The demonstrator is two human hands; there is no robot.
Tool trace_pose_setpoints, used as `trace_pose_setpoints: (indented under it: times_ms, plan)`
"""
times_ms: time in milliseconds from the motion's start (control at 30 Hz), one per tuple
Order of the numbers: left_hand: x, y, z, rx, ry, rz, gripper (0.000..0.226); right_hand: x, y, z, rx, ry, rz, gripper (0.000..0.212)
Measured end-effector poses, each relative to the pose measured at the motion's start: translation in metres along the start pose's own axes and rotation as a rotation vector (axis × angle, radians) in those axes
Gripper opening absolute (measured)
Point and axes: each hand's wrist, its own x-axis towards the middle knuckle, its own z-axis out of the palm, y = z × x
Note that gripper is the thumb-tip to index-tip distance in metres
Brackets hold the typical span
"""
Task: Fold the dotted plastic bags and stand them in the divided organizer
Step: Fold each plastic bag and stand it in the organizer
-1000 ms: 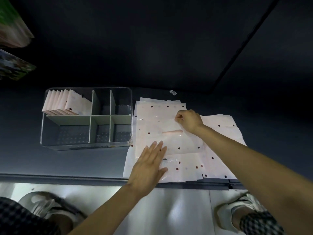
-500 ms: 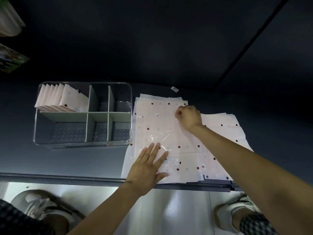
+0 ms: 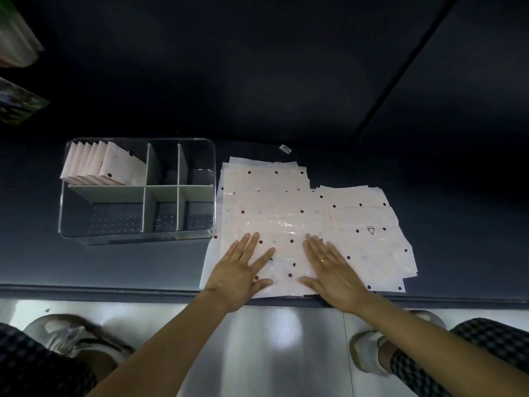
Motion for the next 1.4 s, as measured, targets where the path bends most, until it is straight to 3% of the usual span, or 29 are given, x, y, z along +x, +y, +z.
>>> trace_pose_setpoints:
  times_ms: [133, 267, 433, 500, 733, 900, 1033, 1167, 1267, 1333, 1400]
  plan:
    - [0.001, -0.002, 0.001, -0.021, 0.009, -0.008, 0.064, -0.013, 0.019, -0.01, -0.029, 0.004, 0.078, 0.075]
    - [0.002, -0.003, 0.0, -0.083, 0.036, -0.047, 0.067, 0.002, 0.006, -0.033, 0.075, 0.336, 0.049, 0.042]
    - [0.002, -0.002, -0.005, -0.155, 0.068, -0.085, 0.054, 0.027, -0.007, -0.042, 0.059, 0.411, -0.084, 0.019]
    - [0.002, -0.003, -0.008, -0.171, 0.074, -0.089, 0.053, 0.031, -0.006, -0.042, -0.014, 0.417, -0.15, 0.021]
    - [0.003, 0.002, -0.016, -0.153, 0.06, -0.122, 0.053, 0.032, -0.001, -0.042, -0.229, 0.444, -0.243, 0.056]
    - [-0.002, -0.003, -0.027, -0.212, 0.037, -0.1, 0.06, 0.025, -0.002, -0.048, -0.065, 0.426, -0.138, 0.062]
    - [-0.017, -0.009, -0.035, -0.427, 0.155, -0.11, 0.063, 0.009, -0.001, -0.055, 0.149, 0.446, -0.143, 0.056]
    - [-0.036, -0.014, -0.035, -0.555, 0.216, -0.224, 0.043, -0.008, -0.001, -0.053, 0.285, 0.222, -0.171, 0.027]
    - [-0.043, -0.011, -0.031, -0.638, 0.178, -0.278, 0.024, -0.016, -0.004, -0.051, 0.435, 0.064, -0.122, 0.024]
    - [-0.045, -0.01, -0.028, -0.736, 0.168, -0.346, 0.009, -0.014, -0.008, -0.052, 0.551, 0.04, -0.086, 0.021]
    - [-0.045, -0.009, -0.026, -0.873, 0.164, -0.414, 0.011, -0.008, -0.01, -0.053, 0.669, 0.057, -0.017, 0.017]
